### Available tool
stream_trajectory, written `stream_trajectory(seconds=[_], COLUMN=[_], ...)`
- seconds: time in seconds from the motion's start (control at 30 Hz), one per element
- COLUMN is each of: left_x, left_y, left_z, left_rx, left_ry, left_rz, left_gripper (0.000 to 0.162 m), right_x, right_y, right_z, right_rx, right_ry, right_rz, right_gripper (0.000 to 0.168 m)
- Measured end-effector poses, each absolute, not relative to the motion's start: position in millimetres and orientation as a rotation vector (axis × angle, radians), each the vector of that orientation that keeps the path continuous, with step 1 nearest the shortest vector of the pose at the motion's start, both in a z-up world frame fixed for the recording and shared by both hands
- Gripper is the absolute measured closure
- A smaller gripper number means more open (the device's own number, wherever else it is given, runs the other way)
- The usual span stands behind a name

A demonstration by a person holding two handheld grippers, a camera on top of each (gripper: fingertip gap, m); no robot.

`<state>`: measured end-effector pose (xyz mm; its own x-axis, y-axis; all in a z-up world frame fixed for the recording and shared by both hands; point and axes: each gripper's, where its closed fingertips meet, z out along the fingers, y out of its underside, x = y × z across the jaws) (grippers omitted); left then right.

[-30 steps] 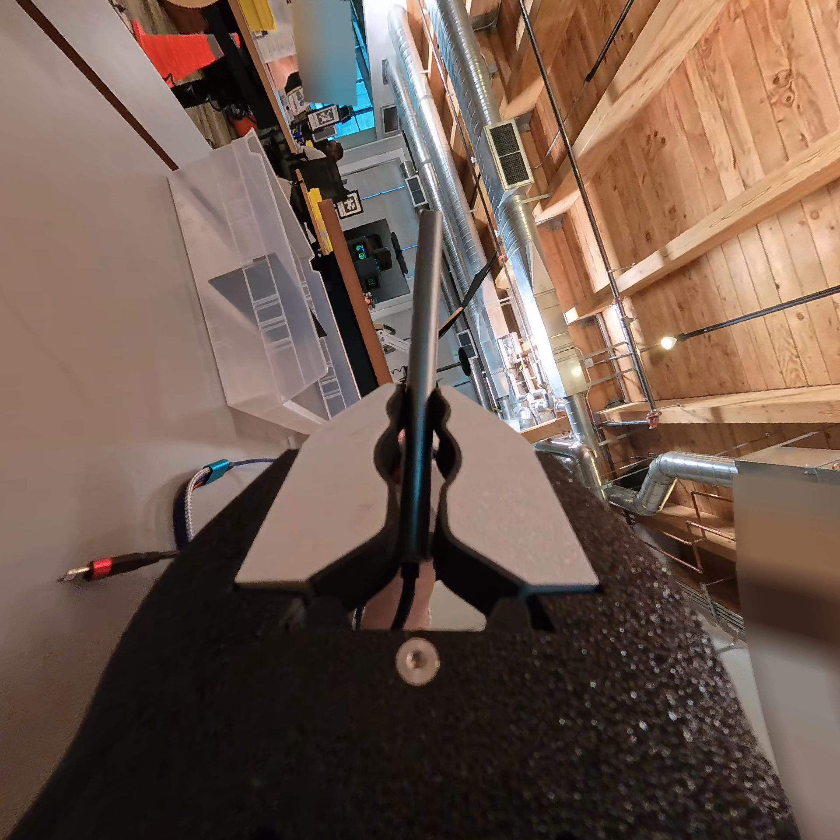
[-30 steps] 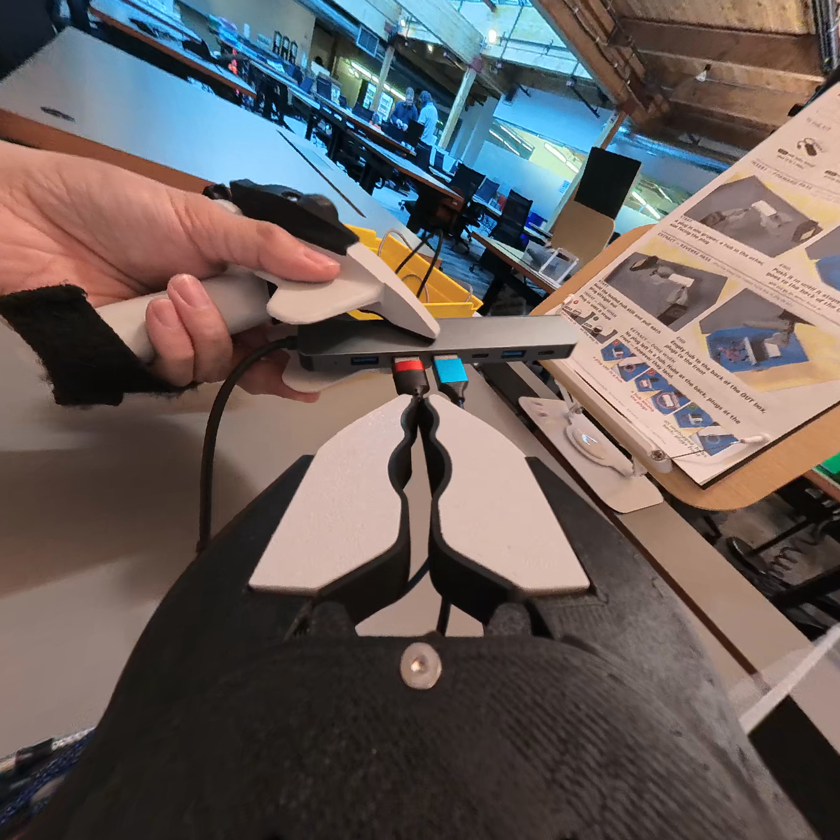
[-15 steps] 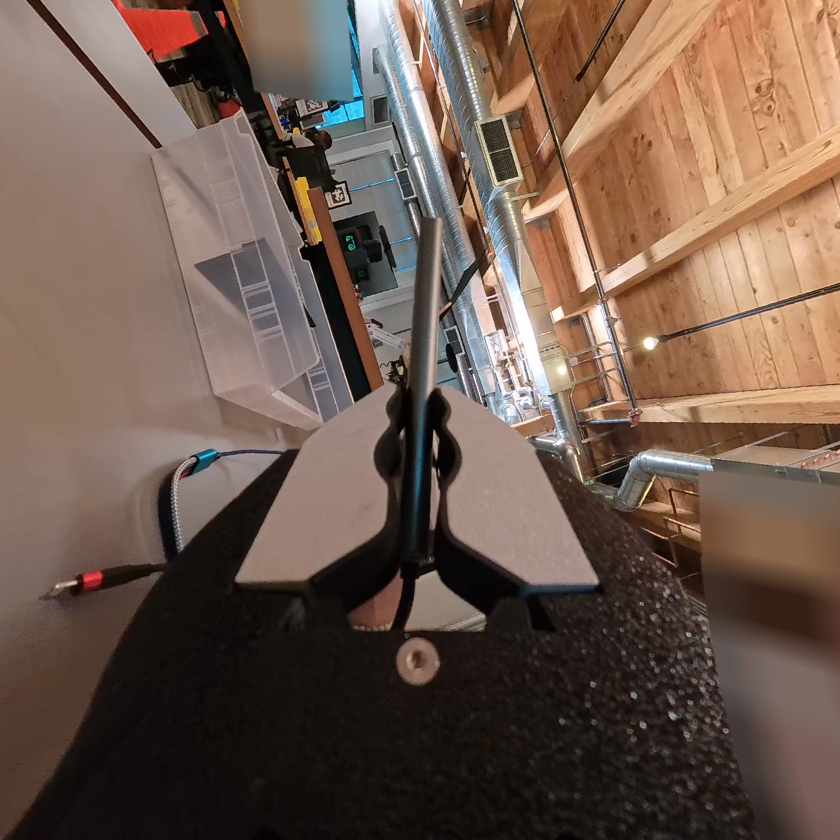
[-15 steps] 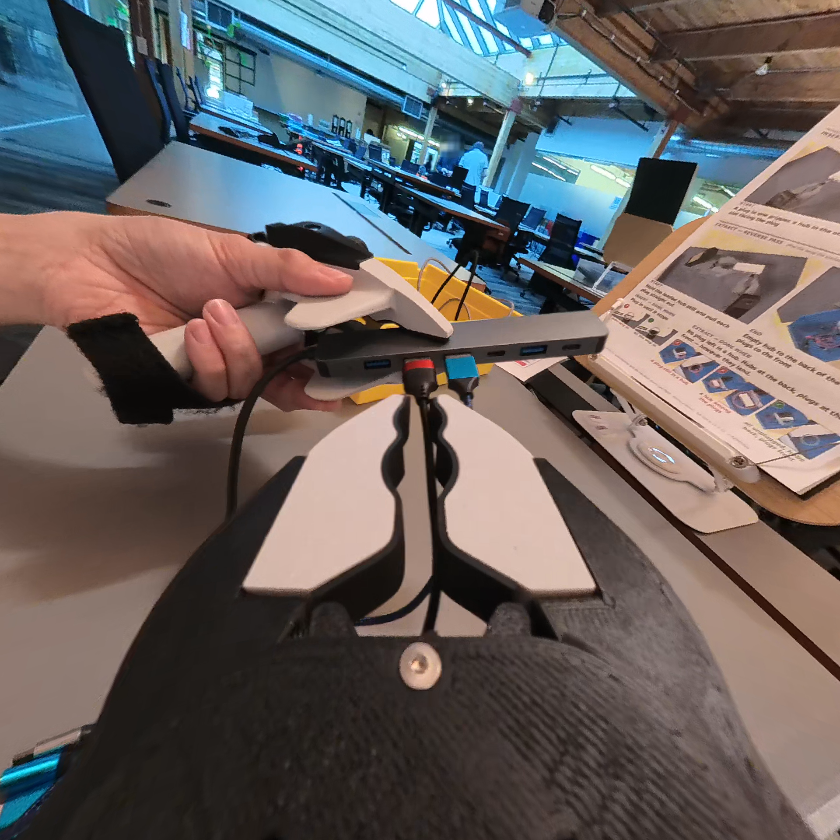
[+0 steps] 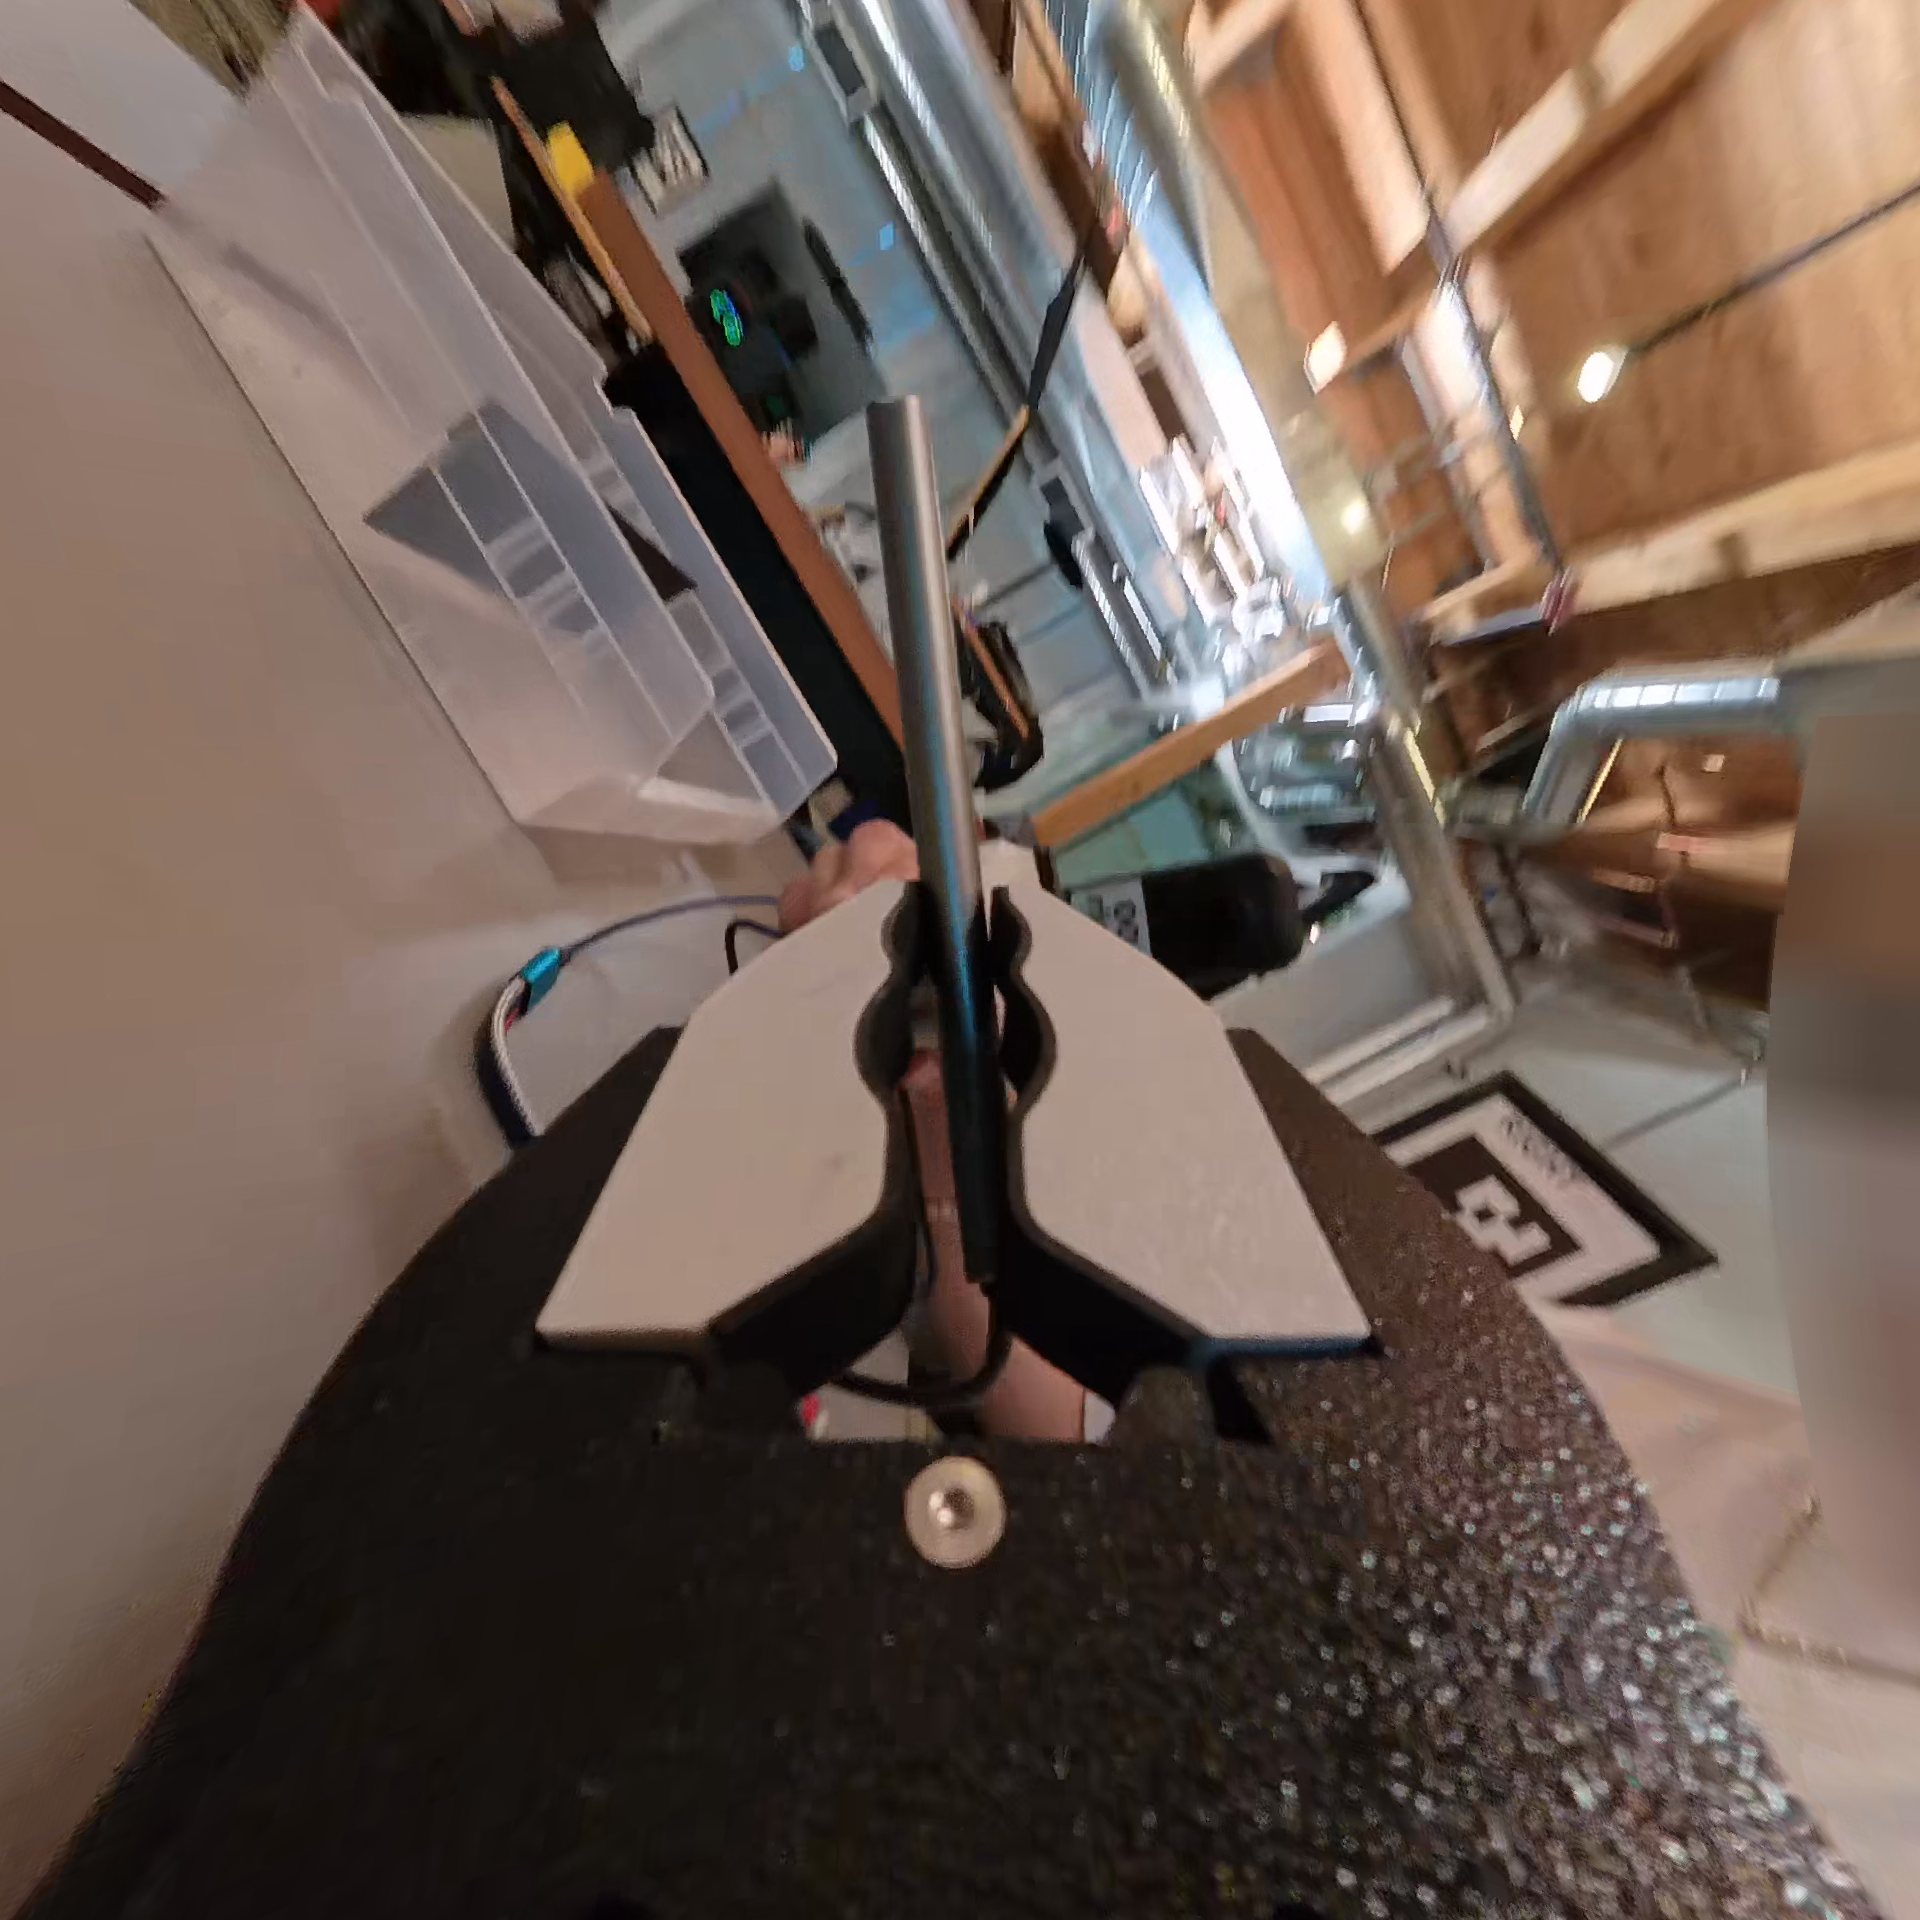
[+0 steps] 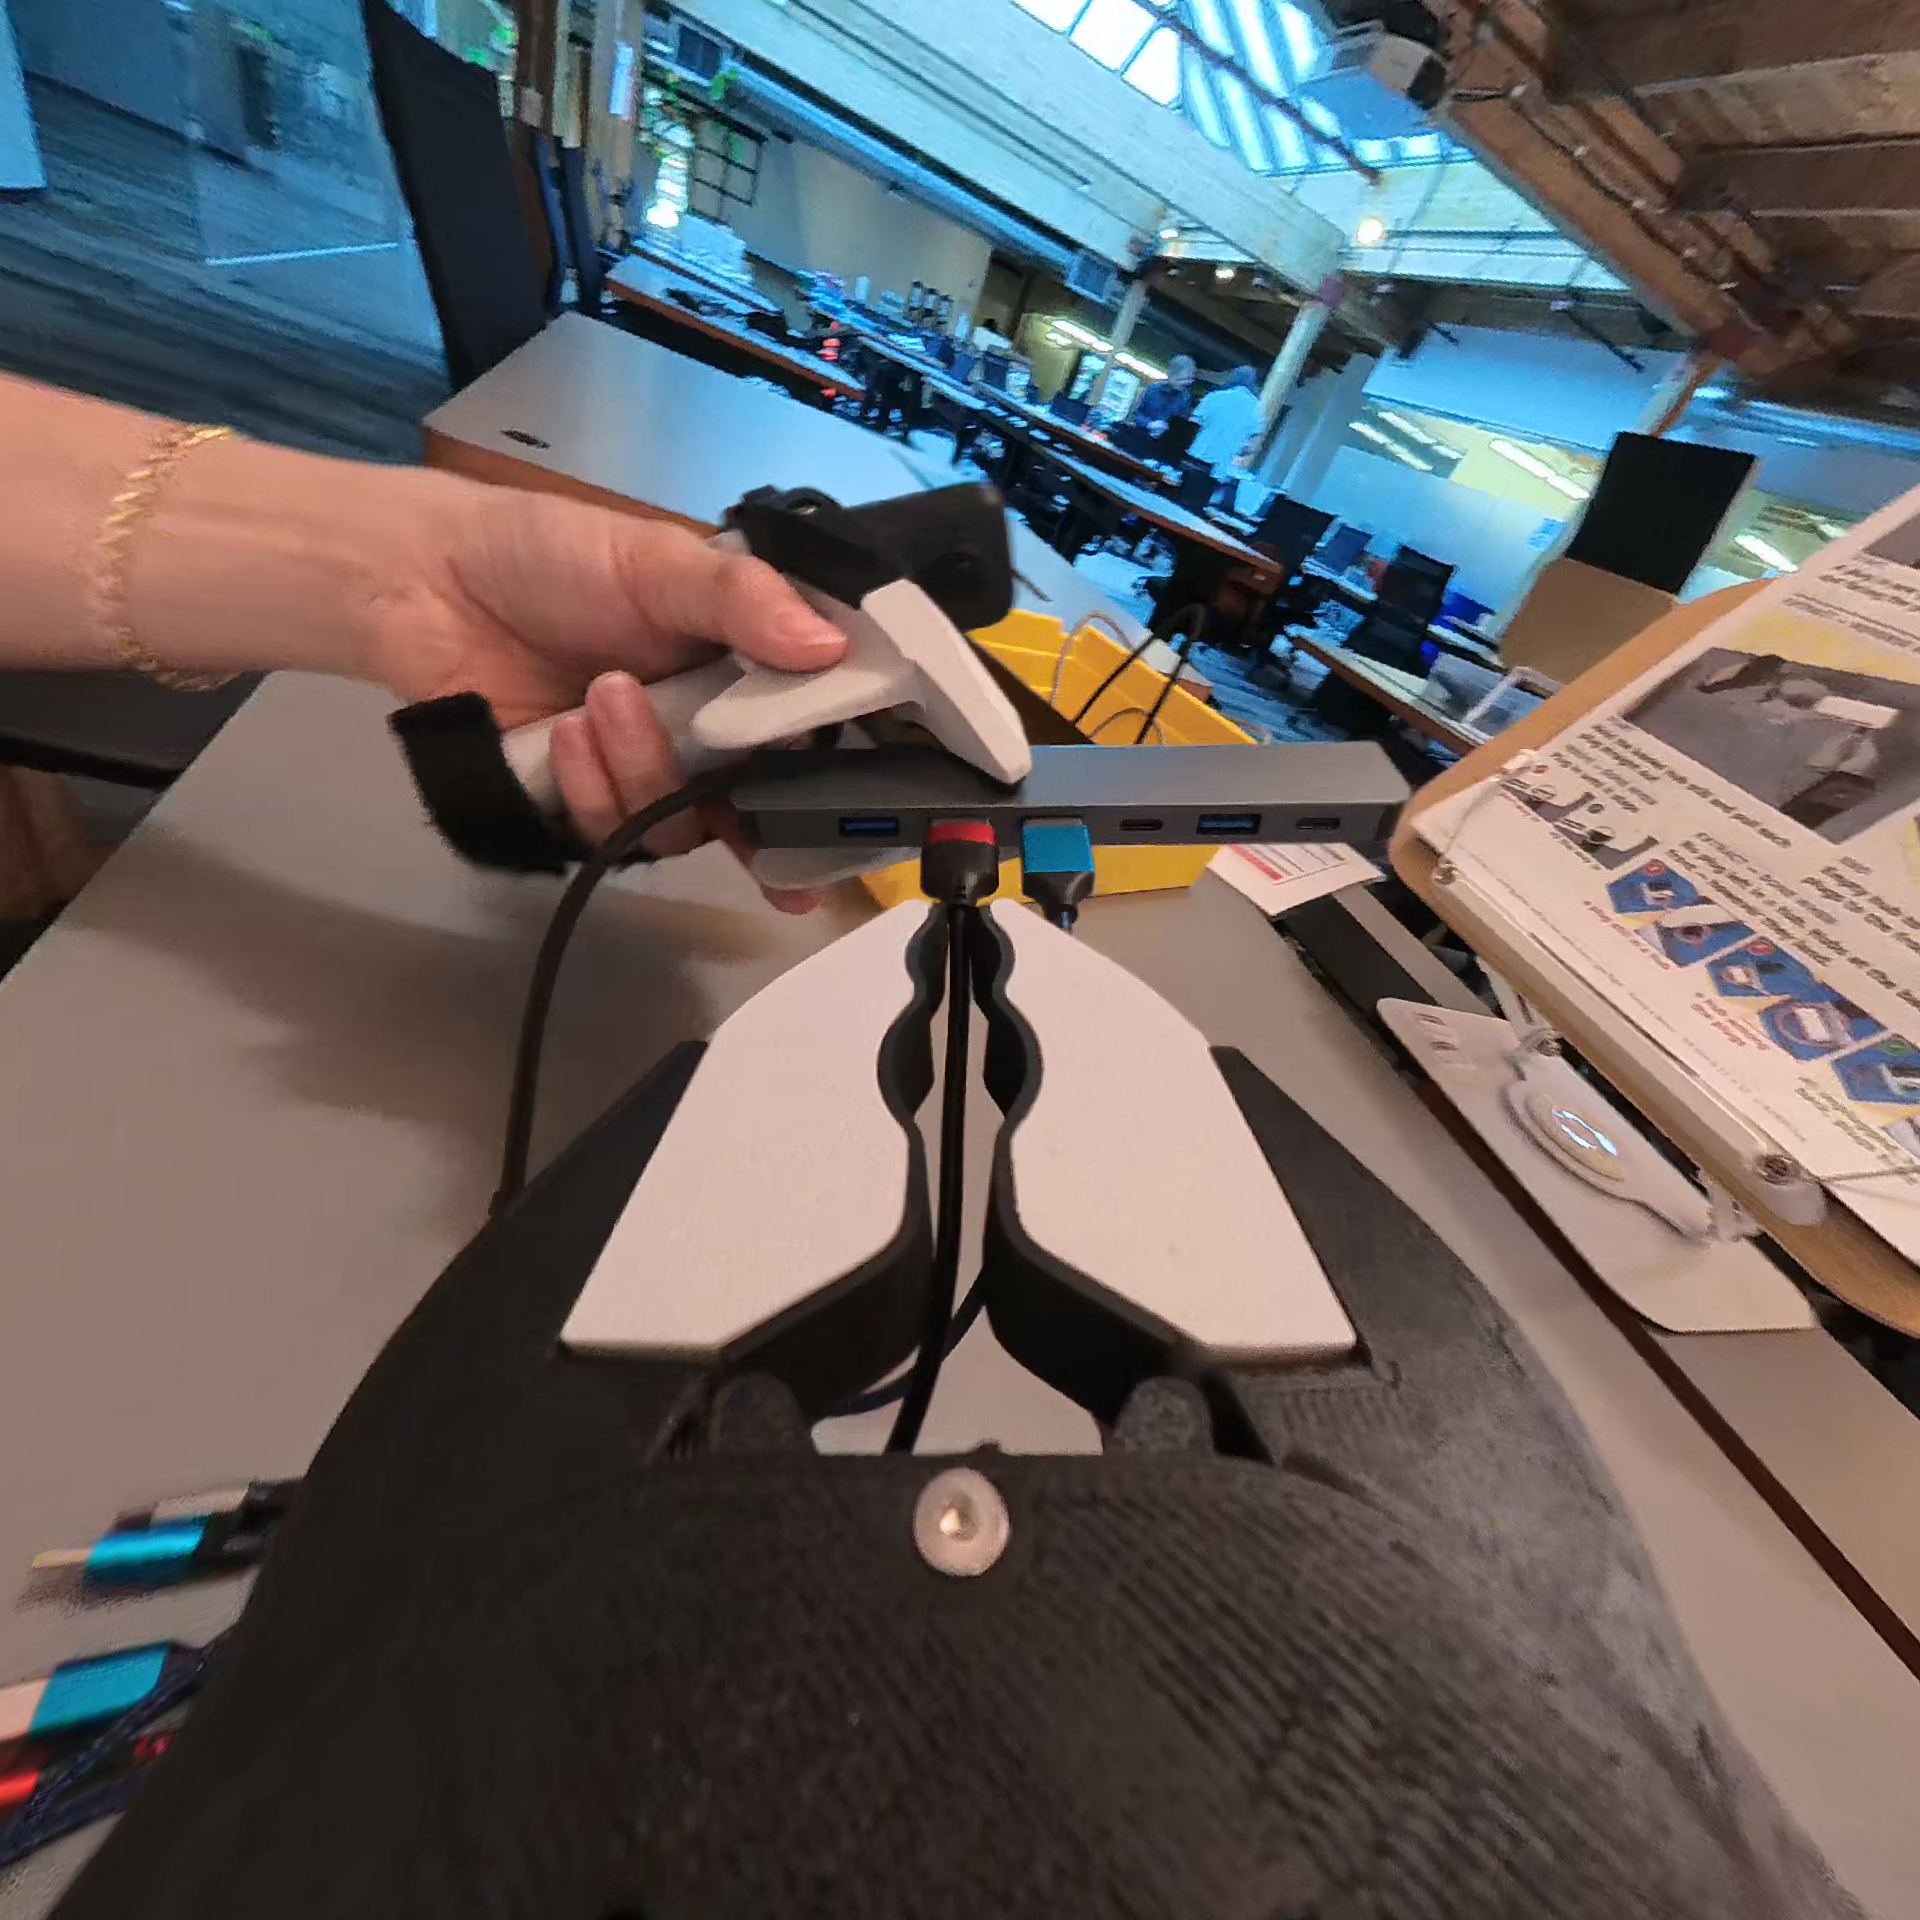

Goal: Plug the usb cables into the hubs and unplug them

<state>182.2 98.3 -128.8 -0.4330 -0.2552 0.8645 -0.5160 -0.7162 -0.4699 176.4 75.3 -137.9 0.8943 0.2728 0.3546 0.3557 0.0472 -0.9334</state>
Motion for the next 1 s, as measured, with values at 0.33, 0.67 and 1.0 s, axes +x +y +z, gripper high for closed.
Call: stream_trajectory(seconds=[0.33, 0.67, 1.0], left_x=[153.7, 157.5, 165.6], left_y=[74.2, 83.9, 95.5], left_z=[-141.3, -149.5, -151.9], left_rx=[1.429, 1.454, 1.494], left_ry=[-1.428, -1.3, -1.132], left_rz=[1.986, 2.016, 2.076], left_gripper=[0.151, 0.152, 0.152], right_x=[155.6, 159.8, 167.3], right_y=[63.3, 73.4, 84.8], right_z=[-145.1, -152.2, -154.2], right_rx=[-1.582, -1.619, -1.563], right_ry=[-0.686, -0.539, -0.45], right_rz=[0.023, 0.109, 0.084], right_gripper=[0.164, 0.163, 0.163])
